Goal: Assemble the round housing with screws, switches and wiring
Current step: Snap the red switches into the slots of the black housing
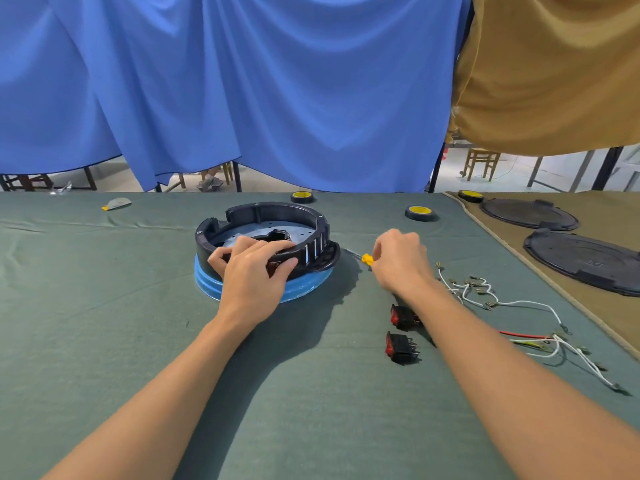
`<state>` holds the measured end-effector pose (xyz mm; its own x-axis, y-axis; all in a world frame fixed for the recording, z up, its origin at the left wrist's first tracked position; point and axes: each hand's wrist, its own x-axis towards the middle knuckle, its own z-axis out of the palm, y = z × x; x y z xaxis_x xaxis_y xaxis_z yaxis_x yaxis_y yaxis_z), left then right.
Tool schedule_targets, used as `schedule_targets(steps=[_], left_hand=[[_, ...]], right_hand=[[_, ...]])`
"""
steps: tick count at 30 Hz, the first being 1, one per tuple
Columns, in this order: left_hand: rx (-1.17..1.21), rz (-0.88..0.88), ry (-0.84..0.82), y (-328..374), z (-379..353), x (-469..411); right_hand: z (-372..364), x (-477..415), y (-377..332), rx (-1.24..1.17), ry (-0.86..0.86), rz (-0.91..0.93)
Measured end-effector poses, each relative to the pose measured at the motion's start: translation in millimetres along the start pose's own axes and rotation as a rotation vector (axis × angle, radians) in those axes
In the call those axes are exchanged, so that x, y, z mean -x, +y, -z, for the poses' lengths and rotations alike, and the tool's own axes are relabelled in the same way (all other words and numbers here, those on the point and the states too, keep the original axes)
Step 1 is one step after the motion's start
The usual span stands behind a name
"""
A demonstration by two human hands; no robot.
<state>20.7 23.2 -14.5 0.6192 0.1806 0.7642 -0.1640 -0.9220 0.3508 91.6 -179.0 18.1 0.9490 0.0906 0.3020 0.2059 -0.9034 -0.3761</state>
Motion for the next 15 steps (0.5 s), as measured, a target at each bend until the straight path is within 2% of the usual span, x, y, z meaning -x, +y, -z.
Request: schedule_targets(steps=[6,11,15], left_hand=[[-0.115,-0.005,0.038,12,-3,8],[-0.073,0.088,-0.066,25,-11,2],[-0.058,0.064,-0.078,18,-9,2]], right_hand=[[2,-1,19,0.148,-0.164,0.178],[21,18,23,0.11,-0.141,0.257],[32,42,28,0.016,-0.159,0.356]])
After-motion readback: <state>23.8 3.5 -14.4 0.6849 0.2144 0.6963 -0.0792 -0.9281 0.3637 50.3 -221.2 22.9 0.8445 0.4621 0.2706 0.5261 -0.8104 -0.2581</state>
